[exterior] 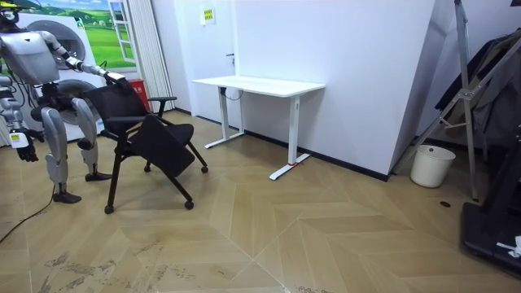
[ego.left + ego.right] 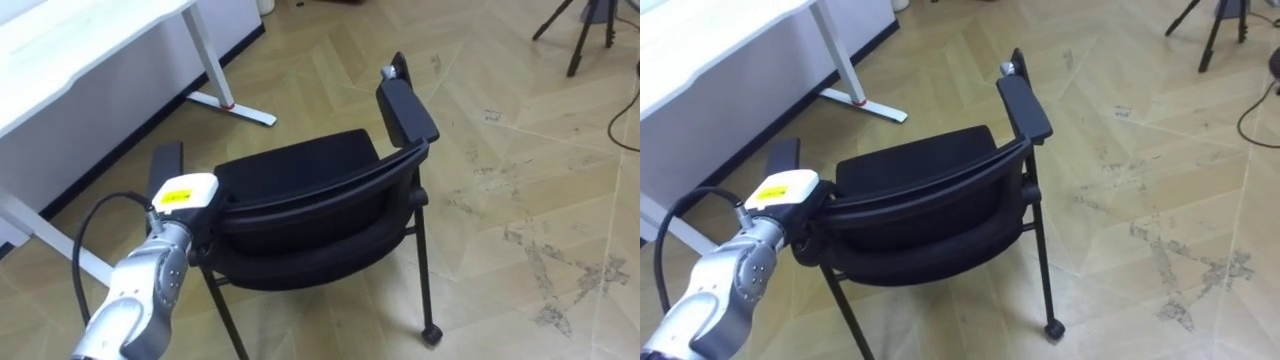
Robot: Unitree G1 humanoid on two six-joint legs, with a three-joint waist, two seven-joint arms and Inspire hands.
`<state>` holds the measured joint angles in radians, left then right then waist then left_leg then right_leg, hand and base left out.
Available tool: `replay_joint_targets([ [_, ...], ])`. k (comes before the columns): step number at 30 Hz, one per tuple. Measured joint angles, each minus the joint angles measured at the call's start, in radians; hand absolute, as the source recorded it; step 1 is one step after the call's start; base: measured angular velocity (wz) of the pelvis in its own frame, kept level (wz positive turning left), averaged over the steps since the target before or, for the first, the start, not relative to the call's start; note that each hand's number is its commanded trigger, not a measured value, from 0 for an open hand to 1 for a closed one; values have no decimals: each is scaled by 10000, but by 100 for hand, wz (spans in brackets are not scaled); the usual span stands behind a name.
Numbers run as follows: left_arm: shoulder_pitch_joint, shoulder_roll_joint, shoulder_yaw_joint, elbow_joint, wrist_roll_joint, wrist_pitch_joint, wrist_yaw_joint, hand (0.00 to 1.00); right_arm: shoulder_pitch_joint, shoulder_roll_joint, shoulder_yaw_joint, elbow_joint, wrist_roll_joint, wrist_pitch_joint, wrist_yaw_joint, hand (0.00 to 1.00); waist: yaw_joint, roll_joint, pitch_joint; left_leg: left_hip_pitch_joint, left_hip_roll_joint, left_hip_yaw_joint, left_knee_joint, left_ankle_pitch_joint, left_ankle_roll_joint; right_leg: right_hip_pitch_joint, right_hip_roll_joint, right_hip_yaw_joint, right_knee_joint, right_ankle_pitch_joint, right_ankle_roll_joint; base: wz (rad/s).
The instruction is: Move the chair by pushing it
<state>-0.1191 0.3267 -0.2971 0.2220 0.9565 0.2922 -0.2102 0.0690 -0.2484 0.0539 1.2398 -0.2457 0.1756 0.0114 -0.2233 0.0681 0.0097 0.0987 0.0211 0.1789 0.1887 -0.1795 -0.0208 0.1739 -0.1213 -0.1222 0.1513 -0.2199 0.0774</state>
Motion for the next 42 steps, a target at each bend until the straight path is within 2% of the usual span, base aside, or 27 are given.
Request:
replay_joint_targets([
  [1,-88,0,6,122,0,31,82,100,-16,24,0,-19,0,-2,14,0,-87,-39,10,-2,0,13,-7,0,-1,-2,3,19,-1,0,0,-6],
  [2,62,157,-55,-99,113,36,15,100,-8,25,-9,-31,0,8,23,0,-125,-55,3,1,0,73,-13,-1,-2,-2,3,78,8,2,-1,-7],
  [3,155,204,-111,-142,278,-141,189,100,-4,32,-22,-27,-1,56,47,0,-121,-57,1,5,-3,97,-17,-4,-4,-4,1,99,13,3,-2,-5],
  [14,158,59,-206,-135,400,-74,322,100,-160,66,-21,-173,-2,67,357,0,-130,-68,-9,-1,-4,121,-21,-4,-4,-6,3,136,14,3,-2,0],
  [19,185,137,-218,-143,396,-136,336,100,-160,53,-24,-169,26,66,345,0,-112,-74,-14,-3,-5,134,-22,-4,-4,-5,3,147,18,4,-3,0],
  [22,228,137,-207,-201,400,-138,334,100,-169,11,-389,-171,-12,27,330,0,-106,-94,-26,-10,-10,133,-22,-4,-4,-7,0,141,18,3,-2,0],
  [24,251,163,-206,-266,402,-133,317,100,-169,-127,-411,-289,-6,-3,286,0,-109,-118,-29,-13,-12,133,-24,-4,-4,-19,-3,137,22,3,-2,0],
  [27,302,228,-209,-366,401,-128,306,100,-261,-482,-905,-376,-7,-125,198,0,-144,-266,-78,-27,-12,97,-20,-4,-4,-2,-8,63,29,3,-3,4],
  [30,276,415,-209,-486,379,-187,241,100,-537,-1068,-1299,-584,-143,-162,75,0,-149,-480,-75,-92,-12,93,17,-4,-4,-48,-8,54,62,3,-3,1],
  [31,274,497,-203,-588,382,-189,187,100,-639,-1295,-1563,-799,-131,-185,73,0,-134,-568,-113,-193,-6,99,71,-4,-3,-161,-9,87,133,3,-3,0],
  [32,277,599,-201,-724,431,-162,125,100,-760,-1536,-1653,-1126,-191,-209,87,0,-146,-701,-72,-246,4,109,129,-4,-3,-229,-11,105,196,0,-5,0],
  [36,260,875,-147,-1130,615,-154,-126,100,-1217,-2101,-2182,-2281,-690,-221,289,0,-186,-1032,-124,-643,35,107,411,-10,7,-460,-4,17,250,8,-16,8],
  [37,196,950,-129,-1175,622,-265,-182,100,-1324,-2252,-2326,-2843,-878,-231,367,0,-179,-1081,-132,-732,43,107,499,-22,26,-535,-4,19,321,12,-21,5],
  [38,107,1033,-128,-1184,621,-413,-252,100,-1382,-2372,-2340,-3432,-1092,-268,370,0,-174,-1151,-86,-770,51,107,531,-35,44,-561,-2,3,353,12,-21,5],
  [42,9,1197,-40,-1216,595,-760,-273,100,-1578,-2456,-2330,-5589,-1824,-339,849,0,-152,-1205,-54,-815,55,116,542,-46,61,-643,-3,-1,400,12,-20,0],
])
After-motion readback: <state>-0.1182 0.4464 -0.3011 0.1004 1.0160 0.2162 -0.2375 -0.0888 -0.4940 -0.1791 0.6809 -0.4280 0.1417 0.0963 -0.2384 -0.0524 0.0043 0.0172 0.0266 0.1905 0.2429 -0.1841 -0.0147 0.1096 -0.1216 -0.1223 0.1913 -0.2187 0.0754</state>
